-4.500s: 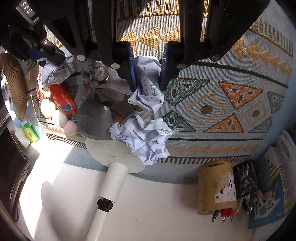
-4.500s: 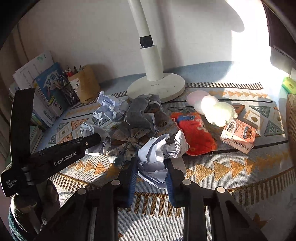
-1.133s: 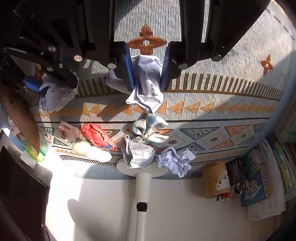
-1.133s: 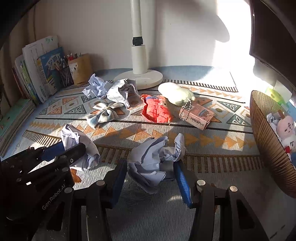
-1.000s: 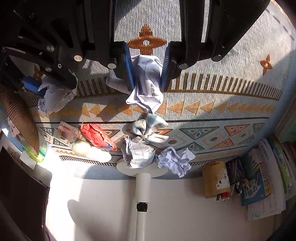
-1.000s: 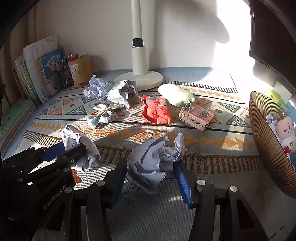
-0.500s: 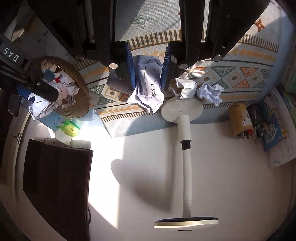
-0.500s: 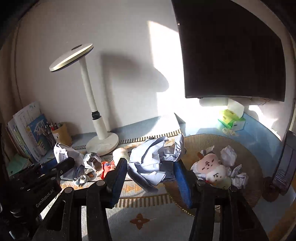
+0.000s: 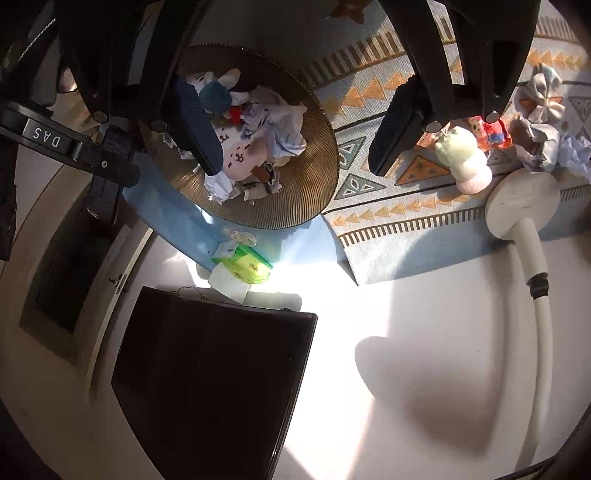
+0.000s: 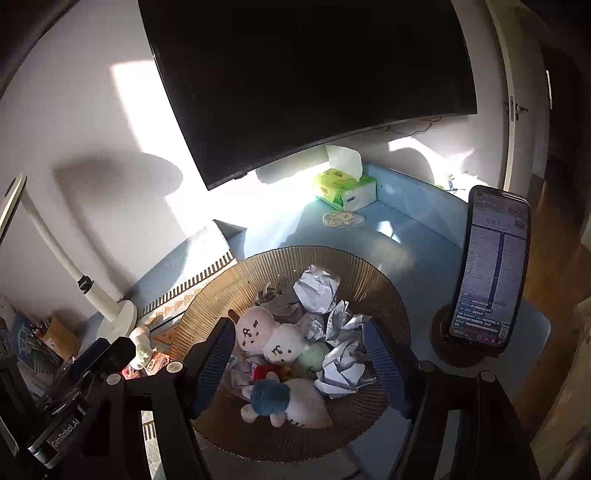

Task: Organize objects
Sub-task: 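Carry both papers over the wicker bowl and open both grippers, then move both grippers back toward the plaid bow and red snack bag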

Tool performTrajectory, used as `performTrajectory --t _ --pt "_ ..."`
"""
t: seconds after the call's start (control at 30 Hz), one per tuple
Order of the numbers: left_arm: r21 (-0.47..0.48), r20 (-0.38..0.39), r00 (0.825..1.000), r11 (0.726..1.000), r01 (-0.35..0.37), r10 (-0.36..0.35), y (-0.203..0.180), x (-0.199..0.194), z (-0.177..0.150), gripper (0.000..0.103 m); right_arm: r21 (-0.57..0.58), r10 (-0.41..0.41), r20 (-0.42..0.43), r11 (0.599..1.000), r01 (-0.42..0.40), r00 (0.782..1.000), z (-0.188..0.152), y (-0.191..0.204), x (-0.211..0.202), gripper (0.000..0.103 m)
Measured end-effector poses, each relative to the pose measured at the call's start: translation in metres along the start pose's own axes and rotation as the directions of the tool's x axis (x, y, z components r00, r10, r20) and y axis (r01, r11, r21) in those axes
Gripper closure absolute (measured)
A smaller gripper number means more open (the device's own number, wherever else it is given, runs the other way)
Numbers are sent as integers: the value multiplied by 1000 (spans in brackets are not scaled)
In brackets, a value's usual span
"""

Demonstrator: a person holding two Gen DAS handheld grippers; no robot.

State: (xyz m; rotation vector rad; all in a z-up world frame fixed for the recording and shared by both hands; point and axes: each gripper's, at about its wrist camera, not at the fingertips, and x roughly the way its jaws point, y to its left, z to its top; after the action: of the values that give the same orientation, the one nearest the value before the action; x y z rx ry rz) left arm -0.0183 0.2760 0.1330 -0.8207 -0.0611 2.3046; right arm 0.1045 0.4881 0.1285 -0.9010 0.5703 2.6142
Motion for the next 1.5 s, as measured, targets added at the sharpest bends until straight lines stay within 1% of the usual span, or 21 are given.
performTrajectory --t 0.1,0.17,0.23,0.3,0.37,0.4,0.43,0.5,0.57,0.63,0.7,0.73,0.8,0.83,0.9,1.0,1.03,1.1,1.3,1.43,1.5 --pt "-9 35 998 999 -43 43 16 -26 -4 23 -44 67 5 997 -67 998 -7 21 -9 32" --pt "-19 63 994 996 -89 90 31 -50 -12 23 -77 137 -4 988 -137 991 -14 43 -13 32" --pt "-32 85 982 985 -169 171 49 -76 -24 23 -117 209 -26 970 -211 977 -24 72 -13 32" --pt "-22 102 955 961 -276 277 68 -99 -42 23 -160 282 -67 944 -289 957 -40 104 -8 32" --pt "-32 93 912 917 -398 399 90 -117 -61 23 -179 366 -110 907 -381 924 -58 132 3 32" --pt "-49 81 897 901 -431 434 103 -123 -71 23 -189 386 -123 896 -403 914 -68 145 10 32" --pt "-73 62 890 891 -448 453 117 -127 -80 23 -204 393 -134 887 -414 910 -78 157 18 32" --pt "-129 15 886 880 -457 463 142 -127 -95 23 -238 402 -144 873 -426 904 -95 176 30 32" --pt "-175 -16 886 871 -459 464 162 -124 -107 23 -291 388 -130 865 -409 912 -109 191 39 32" --pt "-196 -17 878 859 -473 479 175 -117 -115 23 -352 366 -100 857 -377 925 -124 200 49 32" --pt "-220 -23 875 851 -477 484 187 -109 -123 23 -366 358 -121 851 -377 926 -137 205 65 32" --pt "-232 -25 875 849 -475 483 190 -104 -128 23 -350 363 -146 851 -391 920 -142 204 76 32" --pt "-259 -55 879 844 -470 473 197 -96 -137 25 -288 379 -209 857 -427 901 -154 198 98 32" --pt "-271 -54 888 849 -454 457 198 -97 -136 25 -280 359 -248 863 -422 900 -155 200 105 32" --pt "-305 -19 892 847 -435 451 201 -105 -137 24 -302 359 -188 865 -401 914 -153 199 99 32" --pt "-341 -48 911 850 -401 411 210 -101 -139 24 -318 348 -179 865 -388 920 -155 200 96 31" --pt "-345 -50 911 849 -401 410 210 -101 -140 24 -328 341 -169 865 -379 925 -156 201 94 31" --pt "-336 -39 906 848 -409 422 207 -102 -140 24 -349 329 -161 863 -365 931 -157 204 93 31" --pt "-276 -30 880 843 -463 474 195 -99 -139 24 -411 292 -145 851 -326 945 -162 213 89 31" --pt "-284 -44 884 842 -458 466 198 -98 -139 23 -422 284 -140 850 -316 949 -162 214 88 31" --pt "-300 -77 878 828 -473 473 204 -96 -139 23 -386 280 -180 862 -330 943 -157 211 92 31"
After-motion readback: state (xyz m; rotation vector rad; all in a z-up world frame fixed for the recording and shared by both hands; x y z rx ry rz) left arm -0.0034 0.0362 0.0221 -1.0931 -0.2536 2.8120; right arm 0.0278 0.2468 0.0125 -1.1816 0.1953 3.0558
